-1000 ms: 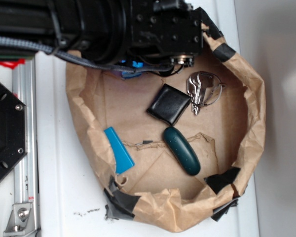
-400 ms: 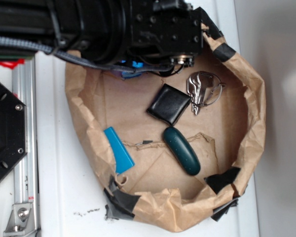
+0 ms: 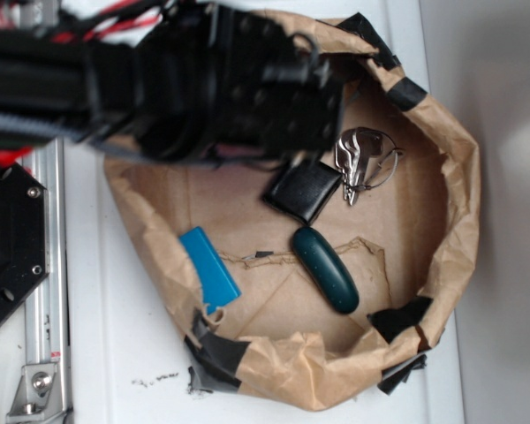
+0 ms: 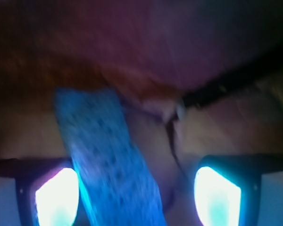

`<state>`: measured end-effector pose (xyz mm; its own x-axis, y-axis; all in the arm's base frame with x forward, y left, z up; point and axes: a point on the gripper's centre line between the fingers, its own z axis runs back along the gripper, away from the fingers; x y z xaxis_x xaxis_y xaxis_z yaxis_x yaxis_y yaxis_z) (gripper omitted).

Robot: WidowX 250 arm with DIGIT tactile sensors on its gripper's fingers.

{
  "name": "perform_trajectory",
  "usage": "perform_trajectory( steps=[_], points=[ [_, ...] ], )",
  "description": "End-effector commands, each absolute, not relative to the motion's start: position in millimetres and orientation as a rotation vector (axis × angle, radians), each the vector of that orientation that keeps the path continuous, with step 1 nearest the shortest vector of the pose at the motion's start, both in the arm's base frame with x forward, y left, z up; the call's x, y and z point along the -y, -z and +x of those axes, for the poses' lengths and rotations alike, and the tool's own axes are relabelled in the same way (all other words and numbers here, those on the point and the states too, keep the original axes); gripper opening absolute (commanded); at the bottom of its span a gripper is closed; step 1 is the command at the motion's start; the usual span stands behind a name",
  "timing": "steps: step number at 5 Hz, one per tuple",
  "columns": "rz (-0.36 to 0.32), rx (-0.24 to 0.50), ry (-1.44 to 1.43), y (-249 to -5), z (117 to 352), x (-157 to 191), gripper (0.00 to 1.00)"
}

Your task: Grab the blue sponge.

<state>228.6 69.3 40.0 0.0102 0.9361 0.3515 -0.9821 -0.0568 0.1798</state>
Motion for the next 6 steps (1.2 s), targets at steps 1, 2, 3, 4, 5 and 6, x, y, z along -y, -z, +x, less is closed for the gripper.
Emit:
perform_trajectory(
  steps=[1,2,3,4,5,6],
  points=[
    [0.372,0.344,-1.605,-62,223,-65,1.0],
    [0.341,0.353,-1.532,-56,221,-71,1.0],
    [0.327,0.363,-1.513,-53,224,-72,1.0],
    [0.315,0.361,-1.48,-47,227,-68,1.0],
    [0.329,0.37,-1.38,-34,233,-65,1.0],
    [0.32,0.341,-1.383,-23,231,-77,1.0]
  ],
)
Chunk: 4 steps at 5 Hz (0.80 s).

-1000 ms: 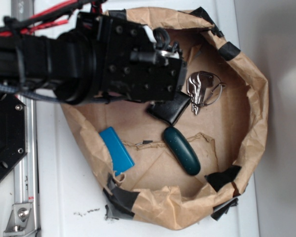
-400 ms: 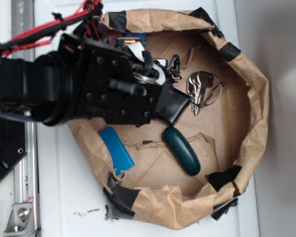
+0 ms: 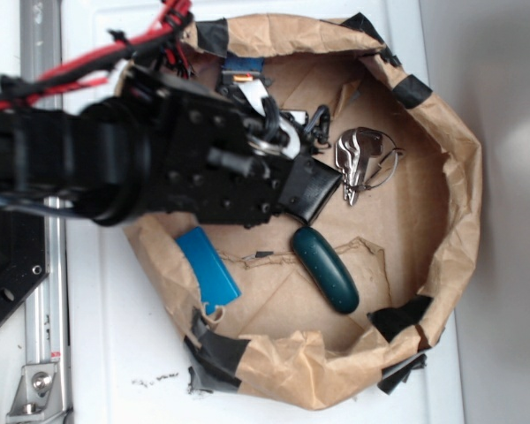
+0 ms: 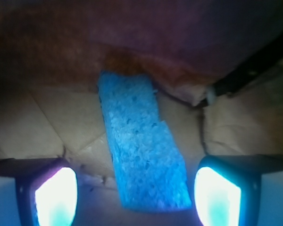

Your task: Grab the blue sponge.

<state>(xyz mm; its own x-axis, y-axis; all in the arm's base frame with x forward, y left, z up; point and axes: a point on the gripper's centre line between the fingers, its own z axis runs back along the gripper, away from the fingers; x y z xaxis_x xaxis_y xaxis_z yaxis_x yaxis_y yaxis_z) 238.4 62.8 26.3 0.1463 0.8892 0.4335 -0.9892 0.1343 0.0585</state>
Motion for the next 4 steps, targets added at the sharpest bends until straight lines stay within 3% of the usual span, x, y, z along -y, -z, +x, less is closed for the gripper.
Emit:
perform_trajectory(
  steps=[1,3,4],
  points=[
    [0.296,0.31,-1.379,-19,223,-87,1.0],
    [0.303,0.299,-1.36,-29,196,-87,1.0],
    [0.329,0.257,-1.385,-21,197,-93,1.0]
  ],
)
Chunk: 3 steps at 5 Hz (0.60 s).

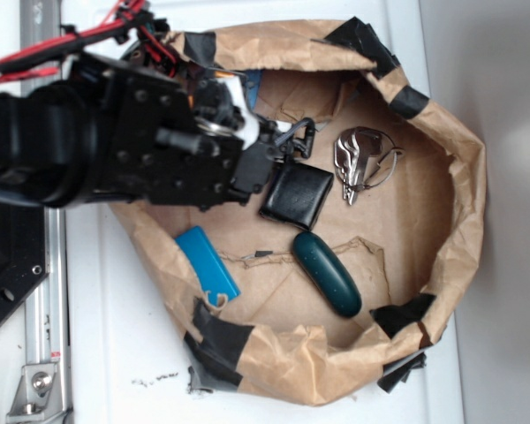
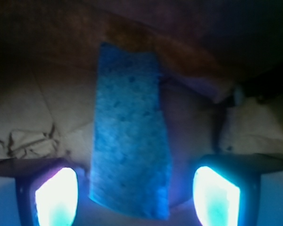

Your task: Grab the blue sponge.

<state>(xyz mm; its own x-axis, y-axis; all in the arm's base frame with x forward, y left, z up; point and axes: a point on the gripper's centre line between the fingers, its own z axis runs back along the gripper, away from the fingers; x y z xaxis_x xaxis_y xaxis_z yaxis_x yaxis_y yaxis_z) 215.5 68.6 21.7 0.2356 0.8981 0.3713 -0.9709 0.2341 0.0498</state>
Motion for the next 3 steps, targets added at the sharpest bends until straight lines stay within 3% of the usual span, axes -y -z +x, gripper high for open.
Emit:
perform_trajectory(
  steps=[1,2,3],
  points=[
    [0.327,0.23,-1.394,-13,201,-100,1.0],
    [0.335,0.172,-1.419,-2,205,-109,1.0],
    [0.357,0.168,-1.418,0,206,-110,1.0]
  ],
)
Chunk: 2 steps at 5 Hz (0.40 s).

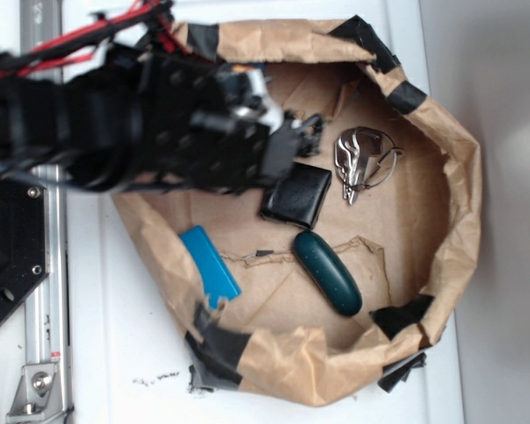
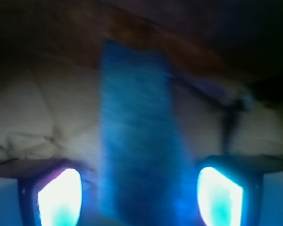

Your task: Grab the blue sponge.

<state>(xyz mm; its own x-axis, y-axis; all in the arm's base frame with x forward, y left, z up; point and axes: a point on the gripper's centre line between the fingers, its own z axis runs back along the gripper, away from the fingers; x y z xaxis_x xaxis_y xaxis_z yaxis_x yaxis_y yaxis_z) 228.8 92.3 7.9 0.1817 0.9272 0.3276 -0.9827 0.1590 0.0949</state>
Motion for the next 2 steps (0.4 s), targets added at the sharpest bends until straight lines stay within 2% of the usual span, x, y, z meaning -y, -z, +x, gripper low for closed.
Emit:
perform_trajectory(
  steps=[1,2],
  points=[
    [0.364,0.169,-1.411,0.8,204.2,-107.3,0.0],
    [0.366,0.187,-1.385,-4.2,204.4,-105.0,0.0]
  ],
)
